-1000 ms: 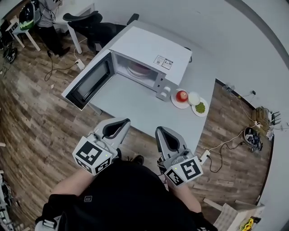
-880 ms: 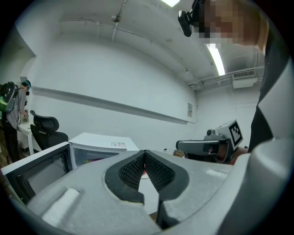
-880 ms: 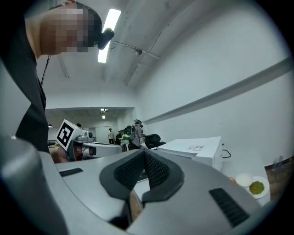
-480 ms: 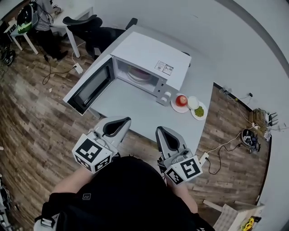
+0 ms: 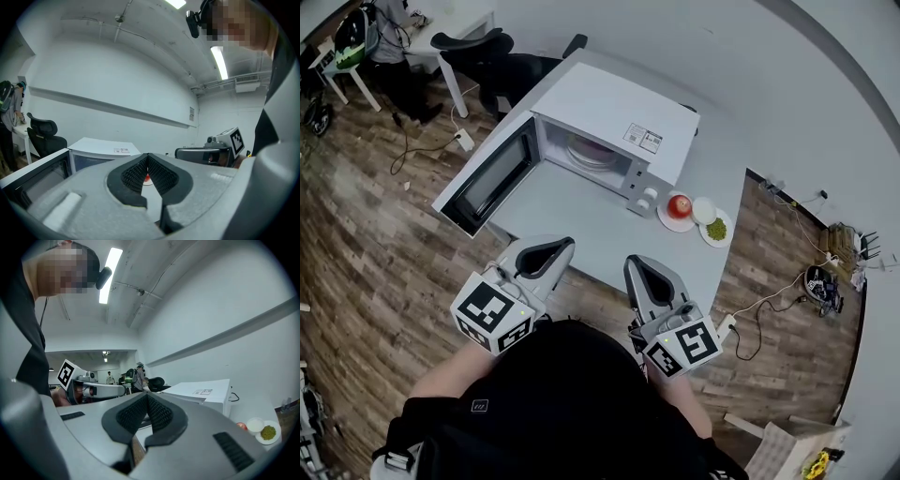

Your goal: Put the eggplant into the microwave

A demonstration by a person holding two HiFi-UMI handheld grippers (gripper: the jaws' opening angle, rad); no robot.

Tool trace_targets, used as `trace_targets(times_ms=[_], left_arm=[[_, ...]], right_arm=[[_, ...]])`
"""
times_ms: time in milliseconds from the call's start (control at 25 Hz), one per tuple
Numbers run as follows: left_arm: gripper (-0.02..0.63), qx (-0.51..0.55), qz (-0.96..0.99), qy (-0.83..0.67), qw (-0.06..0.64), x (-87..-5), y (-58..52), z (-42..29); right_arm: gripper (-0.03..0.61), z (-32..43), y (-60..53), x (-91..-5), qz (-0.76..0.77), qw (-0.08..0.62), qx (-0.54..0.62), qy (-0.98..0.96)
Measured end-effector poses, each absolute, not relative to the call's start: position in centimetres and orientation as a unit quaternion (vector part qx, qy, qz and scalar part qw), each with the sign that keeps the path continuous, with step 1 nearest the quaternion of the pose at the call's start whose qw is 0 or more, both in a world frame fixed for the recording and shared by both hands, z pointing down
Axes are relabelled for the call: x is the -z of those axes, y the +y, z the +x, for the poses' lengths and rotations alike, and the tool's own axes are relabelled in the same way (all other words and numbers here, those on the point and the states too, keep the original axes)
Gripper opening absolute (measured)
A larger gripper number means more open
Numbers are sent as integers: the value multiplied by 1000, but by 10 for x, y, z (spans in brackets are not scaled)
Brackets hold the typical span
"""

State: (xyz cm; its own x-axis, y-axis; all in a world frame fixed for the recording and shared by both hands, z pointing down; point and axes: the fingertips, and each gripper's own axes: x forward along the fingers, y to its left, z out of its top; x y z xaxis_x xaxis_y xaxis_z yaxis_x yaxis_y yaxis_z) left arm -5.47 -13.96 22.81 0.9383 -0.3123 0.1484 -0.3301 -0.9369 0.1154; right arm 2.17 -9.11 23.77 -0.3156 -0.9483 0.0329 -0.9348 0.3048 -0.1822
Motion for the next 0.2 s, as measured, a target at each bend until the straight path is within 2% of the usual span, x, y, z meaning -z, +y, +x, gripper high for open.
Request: trace_targets(times_ms=[200], left_arm=[[9, -67, 983, -160, 66, -227, -134, -52]], right_arm=[[14, 22, -86, -236, -584, 39, 83, 806]])
